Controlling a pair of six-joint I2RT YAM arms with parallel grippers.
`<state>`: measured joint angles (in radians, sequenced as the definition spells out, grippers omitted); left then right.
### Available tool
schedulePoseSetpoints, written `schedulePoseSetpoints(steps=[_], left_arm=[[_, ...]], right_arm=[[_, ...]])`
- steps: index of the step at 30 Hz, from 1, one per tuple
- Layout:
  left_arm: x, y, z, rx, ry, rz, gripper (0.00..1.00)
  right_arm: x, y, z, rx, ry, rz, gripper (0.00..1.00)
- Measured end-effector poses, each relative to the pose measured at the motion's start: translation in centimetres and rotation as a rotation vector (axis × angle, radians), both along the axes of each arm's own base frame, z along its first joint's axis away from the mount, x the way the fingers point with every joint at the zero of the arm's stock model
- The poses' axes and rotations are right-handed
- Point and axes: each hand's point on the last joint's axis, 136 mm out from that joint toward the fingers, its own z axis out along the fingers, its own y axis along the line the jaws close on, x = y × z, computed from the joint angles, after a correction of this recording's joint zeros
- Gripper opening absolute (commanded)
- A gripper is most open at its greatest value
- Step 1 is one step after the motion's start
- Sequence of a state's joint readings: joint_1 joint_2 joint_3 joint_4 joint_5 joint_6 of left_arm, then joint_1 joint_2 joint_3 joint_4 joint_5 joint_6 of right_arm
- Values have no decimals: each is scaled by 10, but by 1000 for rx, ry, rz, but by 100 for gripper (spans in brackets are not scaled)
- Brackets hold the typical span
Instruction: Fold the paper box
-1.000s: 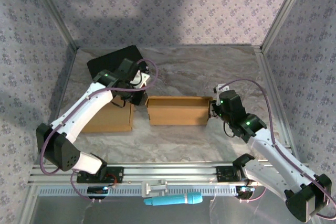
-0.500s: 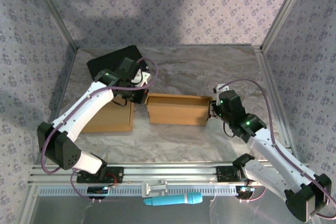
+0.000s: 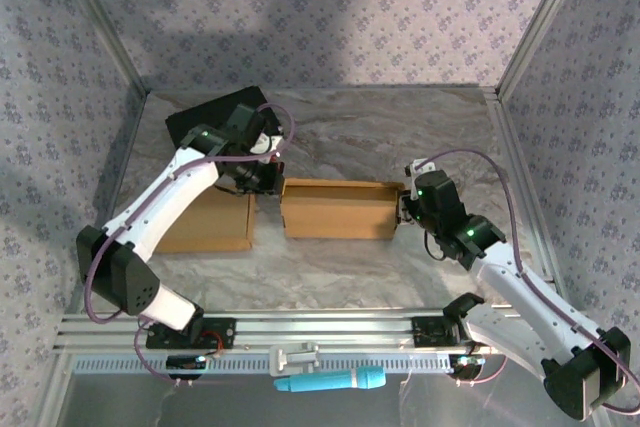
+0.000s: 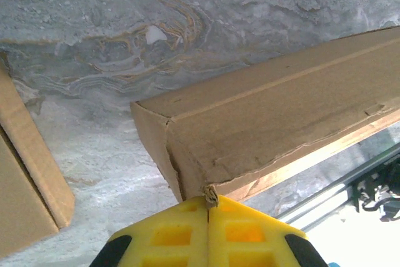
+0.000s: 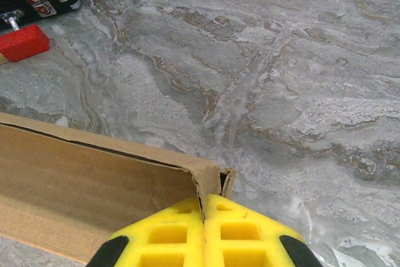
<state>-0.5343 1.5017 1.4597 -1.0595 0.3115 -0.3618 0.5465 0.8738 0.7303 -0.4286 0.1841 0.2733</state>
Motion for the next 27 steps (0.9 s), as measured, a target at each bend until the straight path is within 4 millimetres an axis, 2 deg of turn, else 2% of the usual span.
schedulePoseSetpoints(steps=[13,27], left_arm=[[5,-3,0,-53,86,54,0],[0,2,-7,-41,88,-7,0]], right_arm=[[0,1,0,-4,0,2,0],[0,2,0,-2,-4,5,0]])
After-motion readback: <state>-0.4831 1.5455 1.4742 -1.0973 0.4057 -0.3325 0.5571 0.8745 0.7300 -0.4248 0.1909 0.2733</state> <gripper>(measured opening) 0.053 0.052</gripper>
